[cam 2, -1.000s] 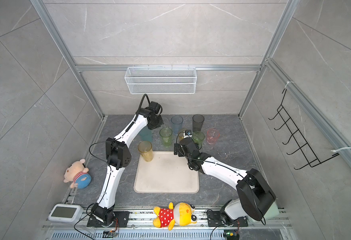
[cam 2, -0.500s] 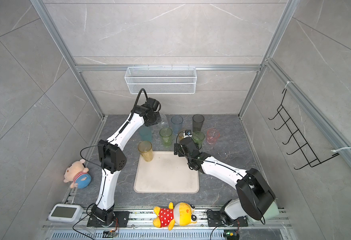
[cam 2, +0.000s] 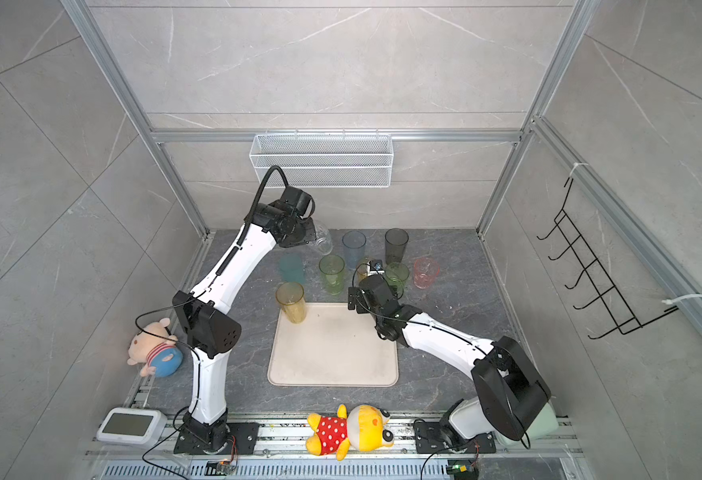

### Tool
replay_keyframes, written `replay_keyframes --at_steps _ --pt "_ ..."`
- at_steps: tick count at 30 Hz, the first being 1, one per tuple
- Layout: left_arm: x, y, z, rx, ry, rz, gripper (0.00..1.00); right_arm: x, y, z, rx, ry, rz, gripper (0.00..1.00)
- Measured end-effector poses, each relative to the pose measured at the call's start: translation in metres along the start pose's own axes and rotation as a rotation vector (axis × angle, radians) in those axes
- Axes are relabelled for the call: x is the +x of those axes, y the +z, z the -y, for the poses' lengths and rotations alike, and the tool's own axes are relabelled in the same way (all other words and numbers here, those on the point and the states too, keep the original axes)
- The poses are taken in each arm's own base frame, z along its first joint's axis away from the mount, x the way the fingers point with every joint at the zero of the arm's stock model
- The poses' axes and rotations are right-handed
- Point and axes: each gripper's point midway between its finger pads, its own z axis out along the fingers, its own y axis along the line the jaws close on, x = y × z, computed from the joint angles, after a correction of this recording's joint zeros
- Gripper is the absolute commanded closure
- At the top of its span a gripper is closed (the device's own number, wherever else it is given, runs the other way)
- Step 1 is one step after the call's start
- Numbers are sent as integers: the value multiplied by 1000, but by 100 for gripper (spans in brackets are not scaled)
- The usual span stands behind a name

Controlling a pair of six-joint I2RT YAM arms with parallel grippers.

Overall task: Place the glasses into the tray
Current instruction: Pick up the glass from the top-center of the table, then place the glass on the tray.

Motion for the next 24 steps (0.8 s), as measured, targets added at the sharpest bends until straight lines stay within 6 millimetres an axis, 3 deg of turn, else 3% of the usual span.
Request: replay_keyframes --at_steps 17,24 --pt "27 -105 -25 37 47 -51 100 1 2 -3 -9 8 -15 0" --pt "44 -137 -38 28 69 -84 100 2 3 -3 -7 6 -20 0"
